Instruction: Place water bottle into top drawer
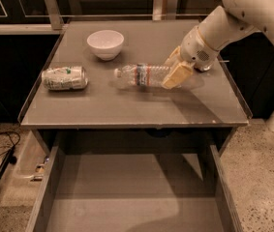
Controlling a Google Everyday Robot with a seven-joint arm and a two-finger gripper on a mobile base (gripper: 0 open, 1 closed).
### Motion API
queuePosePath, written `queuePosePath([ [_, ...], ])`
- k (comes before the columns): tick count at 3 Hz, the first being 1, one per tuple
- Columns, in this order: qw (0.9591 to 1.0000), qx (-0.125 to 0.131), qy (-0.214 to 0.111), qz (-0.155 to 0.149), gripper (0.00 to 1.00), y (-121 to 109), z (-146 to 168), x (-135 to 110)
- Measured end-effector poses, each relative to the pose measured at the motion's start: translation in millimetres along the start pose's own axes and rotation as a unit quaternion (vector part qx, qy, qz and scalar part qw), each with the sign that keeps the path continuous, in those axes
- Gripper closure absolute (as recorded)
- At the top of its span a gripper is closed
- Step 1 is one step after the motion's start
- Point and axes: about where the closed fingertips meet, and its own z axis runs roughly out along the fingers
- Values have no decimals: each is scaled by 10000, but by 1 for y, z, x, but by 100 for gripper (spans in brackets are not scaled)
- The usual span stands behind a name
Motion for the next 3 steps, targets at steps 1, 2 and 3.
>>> queuePosePath([
  [1, 9998, 58, -15, -181, 100, 13, -24, -15],
  [2, 9992, 248, 129, -270, 100, 34, -54, -13],
  [3, 9980, 462, 310, -285, 100, 71, -87, -2],
])
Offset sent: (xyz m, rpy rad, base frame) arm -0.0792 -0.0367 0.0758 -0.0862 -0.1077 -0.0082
